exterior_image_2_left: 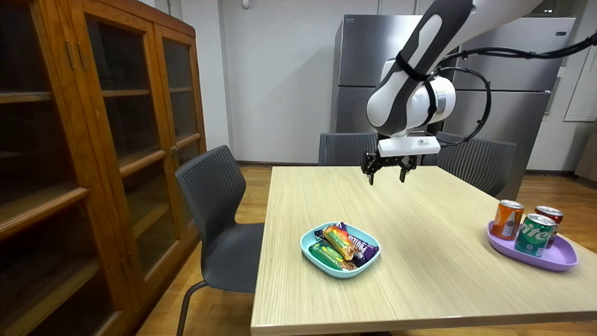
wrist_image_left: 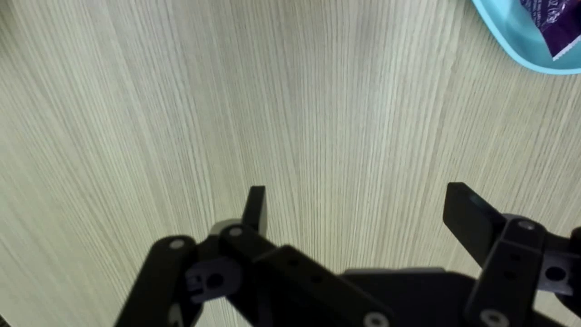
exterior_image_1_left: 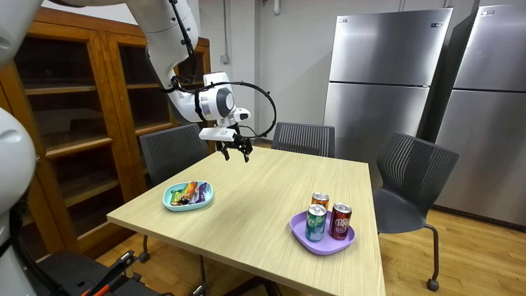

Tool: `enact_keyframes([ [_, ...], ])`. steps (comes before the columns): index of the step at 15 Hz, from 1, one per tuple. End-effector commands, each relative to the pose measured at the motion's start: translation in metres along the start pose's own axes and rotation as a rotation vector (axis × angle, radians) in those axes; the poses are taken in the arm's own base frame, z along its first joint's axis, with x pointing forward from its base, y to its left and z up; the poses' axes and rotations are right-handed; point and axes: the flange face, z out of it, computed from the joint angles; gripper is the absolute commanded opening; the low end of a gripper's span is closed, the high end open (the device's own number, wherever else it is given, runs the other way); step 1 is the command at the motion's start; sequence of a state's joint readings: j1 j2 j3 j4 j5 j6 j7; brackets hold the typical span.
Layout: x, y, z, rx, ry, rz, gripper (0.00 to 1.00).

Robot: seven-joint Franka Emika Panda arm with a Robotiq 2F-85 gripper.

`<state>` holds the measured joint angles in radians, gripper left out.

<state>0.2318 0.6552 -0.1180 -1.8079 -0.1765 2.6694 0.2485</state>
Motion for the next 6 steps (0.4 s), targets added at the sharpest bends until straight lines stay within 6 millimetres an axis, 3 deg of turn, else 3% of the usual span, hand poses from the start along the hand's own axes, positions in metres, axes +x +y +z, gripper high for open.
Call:
enact_keyframes([
  [1,0.0003,0.0007,-0.0002,0.000,-0.001,0.002,1.00],
  [6,0.0003,0.0004,-0.0003,0.001,0.000,0.005,1.00],
])
